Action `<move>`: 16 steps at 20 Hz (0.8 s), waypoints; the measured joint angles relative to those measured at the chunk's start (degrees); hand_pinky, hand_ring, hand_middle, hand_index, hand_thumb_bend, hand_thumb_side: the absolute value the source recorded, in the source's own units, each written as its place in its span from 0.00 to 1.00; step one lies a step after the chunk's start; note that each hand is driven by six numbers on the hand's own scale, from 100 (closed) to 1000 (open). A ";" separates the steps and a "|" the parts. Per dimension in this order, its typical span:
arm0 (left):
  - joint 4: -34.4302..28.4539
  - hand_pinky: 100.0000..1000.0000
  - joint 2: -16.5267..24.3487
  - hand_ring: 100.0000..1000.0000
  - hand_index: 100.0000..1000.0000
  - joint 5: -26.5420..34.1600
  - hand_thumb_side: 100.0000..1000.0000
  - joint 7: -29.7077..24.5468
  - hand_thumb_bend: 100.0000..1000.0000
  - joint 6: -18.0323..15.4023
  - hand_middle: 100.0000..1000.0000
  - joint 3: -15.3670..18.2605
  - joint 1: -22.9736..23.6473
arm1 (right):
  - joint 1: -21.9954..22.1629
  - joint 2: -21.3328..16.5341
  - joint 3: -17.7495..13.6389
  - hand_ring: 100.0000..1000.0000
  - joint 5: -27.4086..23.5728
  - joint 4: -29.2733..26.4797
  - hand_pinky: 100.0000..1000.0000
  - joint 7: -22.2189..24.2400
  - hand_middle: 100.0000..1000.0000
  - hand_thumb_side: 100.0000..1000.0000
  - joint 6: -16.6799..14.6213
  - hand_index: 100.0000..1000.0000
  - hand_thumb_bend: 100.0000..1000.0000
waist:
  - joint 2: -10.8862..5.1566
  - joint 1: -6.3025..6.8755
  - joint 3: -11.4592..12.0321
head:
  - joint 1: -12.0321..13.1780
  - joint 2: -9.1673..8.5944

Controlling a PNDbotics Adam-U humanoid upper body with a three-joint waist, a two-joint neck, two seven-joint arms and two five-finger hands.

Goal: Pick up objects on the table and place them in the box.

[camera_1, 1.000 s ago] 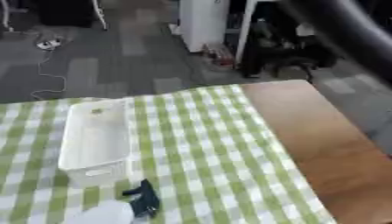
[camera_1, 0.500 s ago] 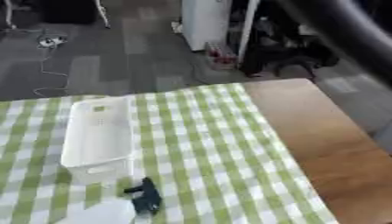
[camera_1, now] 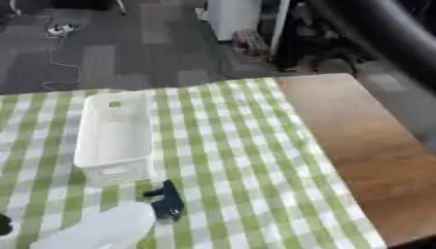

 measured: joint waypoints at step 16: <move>0.00 0.75 0.53 0.71 0.85 0.87 1.00 -7.08 0.08 7.07 0.73 -2.75 -6.33 | 0.00 -0.06 0.02 0.57 0.49 0.04 0.57 0.42 0.49 0.93 0.10 0.61 0.00 | 0.01 0.17 -0.38 | -0.19 0.01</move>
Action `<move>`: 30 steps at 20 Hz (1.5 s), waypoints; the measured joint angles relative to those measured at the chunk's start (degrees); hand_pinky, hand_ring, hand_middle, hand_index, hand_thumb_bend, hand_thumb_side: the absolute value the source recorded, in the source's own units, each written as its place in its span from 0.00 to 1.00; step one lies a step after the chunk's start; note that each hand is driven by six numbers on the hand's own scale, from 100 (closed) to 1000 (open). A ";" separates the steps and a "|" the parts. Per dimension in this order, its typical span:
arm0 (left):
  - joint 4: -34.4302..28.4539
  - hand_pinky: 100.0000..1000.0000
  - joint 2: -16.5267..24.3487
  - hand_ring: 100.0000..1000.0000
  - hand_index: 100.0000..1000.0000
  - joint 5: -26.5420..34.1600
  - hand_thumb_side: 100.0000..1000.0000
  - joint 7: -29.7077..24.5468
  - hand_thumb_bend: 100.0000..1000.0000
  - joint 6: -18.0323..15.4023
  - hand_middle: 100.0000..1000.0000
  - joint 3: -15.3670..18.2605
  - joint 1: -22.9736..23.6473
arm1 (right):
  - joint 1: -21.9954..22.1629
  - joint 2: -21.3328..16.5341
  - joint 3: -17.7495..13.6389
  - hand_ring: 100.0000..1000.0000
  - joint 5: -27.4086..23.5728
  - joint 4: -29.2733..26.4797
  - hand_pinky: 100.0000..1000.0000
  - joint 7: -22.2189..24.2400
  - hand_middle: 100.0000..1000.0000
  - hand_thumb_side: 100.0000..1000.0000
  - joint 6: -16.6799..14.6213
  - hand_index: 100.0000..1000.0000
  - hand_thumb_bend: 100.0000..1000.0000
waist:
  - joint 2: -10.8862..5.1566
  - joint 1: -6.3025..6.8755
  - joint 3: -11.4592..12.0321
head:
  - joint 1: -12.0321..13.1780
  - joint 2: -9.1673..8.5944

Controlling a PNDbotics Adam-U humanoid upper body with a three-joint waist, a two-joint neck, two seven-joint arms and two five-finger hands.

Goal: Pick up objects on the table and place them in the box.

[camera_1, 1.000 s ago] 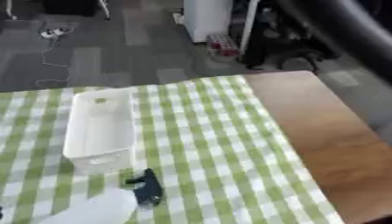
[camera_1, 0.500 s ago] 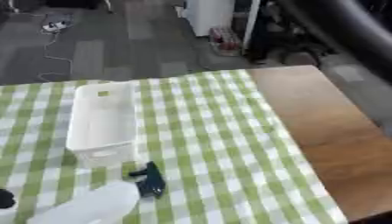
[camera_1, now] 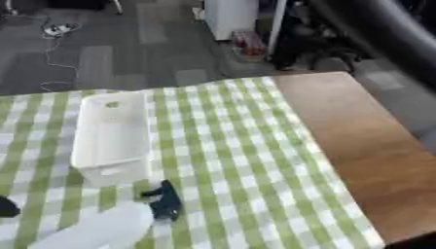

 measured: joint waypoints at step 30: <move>0.00 0.76 -1.05 0.74 0.84 -10.19 1.00 -3.77 0.10 3.77 0.72 -6.01 -3.15 | -0.02 -1.45 0.42 0.57 0.11 0.32 0.57 0.43 0.49 0.94 -0.92 0.61 0.00 | 0.03 0.55 -0.67 | 11.92 0.07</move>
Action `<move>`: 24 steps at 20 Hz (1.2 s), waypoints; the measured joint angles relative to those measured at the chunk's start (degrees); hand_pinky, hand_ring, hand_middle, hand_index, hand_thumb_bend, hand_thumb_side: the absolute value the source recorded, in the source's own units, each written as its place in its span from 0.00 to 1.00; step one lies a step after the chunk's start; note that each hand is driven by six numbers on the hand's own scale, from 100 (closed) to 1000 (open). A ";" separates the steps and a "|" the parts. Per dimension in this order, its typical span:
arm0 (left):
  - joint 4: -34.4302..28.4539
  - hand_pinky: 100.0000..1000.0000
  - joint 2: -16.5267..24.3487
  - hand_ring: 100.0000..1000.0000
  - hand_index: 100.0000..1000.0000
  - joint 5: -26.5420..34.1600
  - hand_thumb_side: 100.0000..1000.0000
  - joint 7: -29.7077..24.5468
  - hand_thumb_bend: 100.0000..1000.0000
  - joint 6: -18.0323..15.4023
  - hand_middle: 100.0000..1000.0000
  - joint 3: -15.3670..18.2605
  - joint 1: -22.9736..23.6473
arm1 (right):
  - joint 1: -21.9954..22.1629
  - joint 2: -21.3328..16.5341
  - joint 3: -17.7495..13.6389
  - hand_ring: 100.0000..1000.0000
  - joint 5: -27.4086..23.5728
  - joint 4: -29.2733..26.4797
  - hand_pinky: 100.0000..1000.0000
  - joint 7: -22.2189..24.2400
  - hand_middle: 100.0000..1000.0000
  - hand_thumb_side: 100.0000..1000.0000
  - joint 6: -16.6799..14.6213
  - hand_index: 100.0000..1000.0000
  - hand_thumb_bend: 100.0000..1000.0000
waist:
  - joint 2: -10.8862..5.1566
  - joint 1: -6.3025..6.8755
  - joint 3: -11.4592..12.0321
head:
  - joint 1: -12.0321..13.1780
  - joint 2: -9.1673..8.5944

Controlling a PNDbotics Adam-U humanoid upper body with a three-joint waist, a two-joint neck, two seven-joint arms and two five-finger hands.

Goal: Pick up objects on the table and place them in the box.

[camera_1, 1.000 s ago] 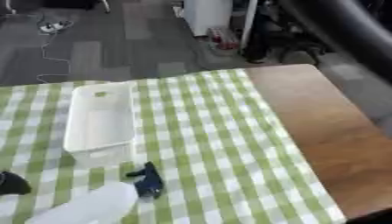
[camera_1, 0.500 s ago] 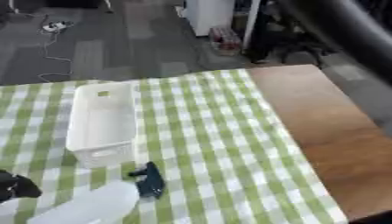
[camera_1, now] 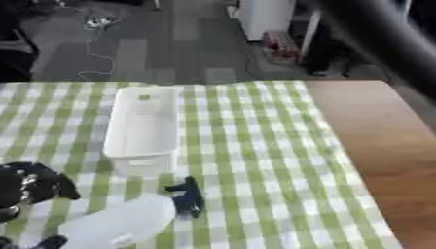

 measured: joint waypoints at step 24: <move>7.31 0.87 -1.46 0.86 0.92 -3.37 1.00 -1.62 0.41 1.61 0.83 -1.40 -3.54 | -0.05 -0.44 0.33 0.57 -0.05 0.32 0.57 0.25 0.49 0.94 -0.37 0.61 0.00 | 0.31 0.19 -0.33 | -2.83 0.10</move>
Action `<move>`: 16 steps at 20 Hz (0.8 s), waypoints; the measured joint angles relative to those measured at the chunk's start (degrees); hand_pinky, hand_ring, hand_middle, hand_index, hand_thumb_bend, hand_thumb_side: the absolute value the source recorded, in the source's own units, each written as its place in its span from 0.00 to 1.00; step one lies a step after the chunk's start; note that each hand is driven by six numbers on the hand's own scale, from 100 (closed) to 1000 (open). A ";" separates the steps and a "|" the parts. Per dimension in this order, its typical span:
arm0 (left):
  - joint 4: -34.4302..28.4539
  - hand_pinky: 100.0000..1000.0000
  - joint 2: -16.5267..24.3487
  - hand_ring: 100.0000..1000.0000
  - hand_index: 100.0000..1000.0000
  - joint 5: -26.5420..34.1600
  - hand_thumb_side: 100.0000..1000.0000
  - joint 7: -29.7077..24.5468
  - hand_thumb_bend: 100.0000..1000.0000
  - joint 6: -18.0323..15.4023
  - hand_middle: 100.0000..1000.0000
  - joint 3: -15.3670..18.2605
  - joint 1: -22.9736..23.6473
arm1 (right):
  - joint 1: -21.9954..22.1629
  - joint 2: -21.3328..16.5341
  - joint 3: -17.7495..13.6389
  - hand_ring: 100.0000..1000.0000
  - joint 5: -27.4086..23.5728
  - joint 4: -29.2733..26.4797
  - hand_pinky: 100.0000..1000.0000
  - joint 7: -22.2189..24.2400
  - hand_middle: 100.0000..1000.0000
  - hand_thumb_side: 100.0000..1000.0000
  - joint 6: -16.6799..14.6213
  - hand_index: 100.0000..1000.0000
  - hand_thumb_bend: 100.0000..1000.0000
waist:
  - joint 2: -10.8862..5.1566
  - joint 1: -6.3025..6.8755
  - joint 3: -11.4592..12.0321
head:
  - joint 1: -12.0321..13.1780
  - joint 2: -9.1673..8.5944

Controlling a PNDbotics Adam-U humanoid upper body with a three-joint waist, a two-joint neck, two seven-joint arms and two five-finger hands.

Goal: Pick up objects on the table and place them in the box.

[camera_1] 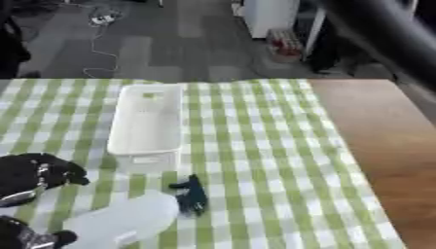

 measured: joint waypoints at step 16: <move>5.36 0.88 -2.87 0.86 0.92 -1.94 1.00 -1.11 0.37 1.11 0.83 -0.35 -1.49 | -0.03 -0.14 0.04 0.57 -0.17 0.04 0.57 -0.18 0.49 0.95 -0.25 0.61 0.00 | -0.02 0.25 0.07 | 2.84 0.00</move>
